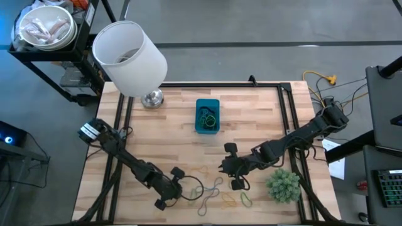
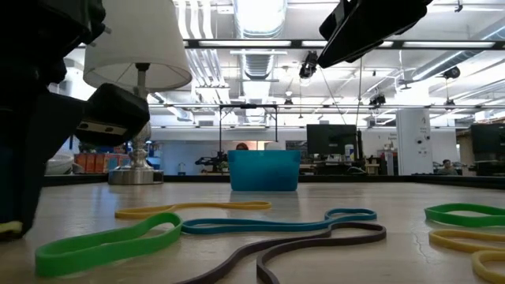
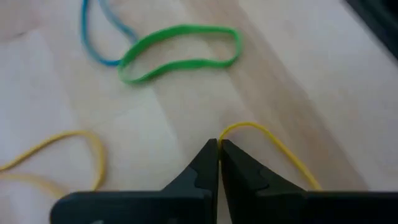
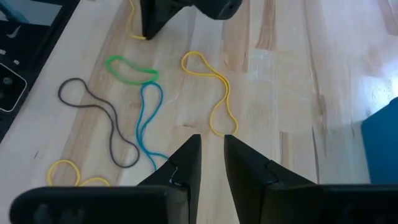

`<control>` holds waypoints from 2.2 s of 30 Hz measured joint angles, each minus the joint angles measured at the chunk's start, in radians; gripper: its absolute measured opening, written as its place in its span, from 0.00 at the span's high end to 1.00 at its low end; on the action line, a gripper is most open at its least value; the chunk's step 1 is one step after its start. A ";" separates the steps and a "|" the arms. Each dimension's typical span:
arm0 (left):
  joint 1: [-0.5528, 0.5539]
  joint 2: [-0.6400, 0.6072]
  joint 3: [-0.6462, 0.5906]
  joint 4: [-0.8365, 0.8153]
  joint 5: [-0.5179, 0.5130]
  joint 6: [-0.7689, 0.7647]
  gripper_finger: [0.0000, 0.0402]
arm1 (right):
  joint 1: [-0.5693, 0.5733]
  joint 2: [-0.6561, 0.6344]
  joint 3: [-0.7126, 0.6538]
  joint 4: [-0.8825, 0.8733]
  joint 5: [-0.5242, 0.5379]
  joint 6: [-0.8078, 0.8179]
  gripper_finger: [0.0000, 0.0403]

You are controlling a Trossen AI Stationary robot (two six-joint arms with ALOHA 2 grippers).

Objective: Pick and place rubber bands into bin
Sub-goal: Put the yellow rubber band into the blue bin

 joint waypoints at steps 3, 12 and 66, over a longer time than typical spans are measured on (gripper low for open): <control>-0.001 -0.016 0.001 -0.038 -0.059 0.000 1.00 | 0.000 0.000 -0.002 0.001 0.000 0.000 0.84; -0.032 -0.105 -0.007 -0.117 -0.256 0.000 1.00 | 0.000 0.000 -0.011 0.000 0.000 0.000 0.84; 0.729 -0.324 0.151 0.247 -0.409 0.703 1.00 | -0.001 -0.002 -0.011 -0.004 0.000 -0.132 0.84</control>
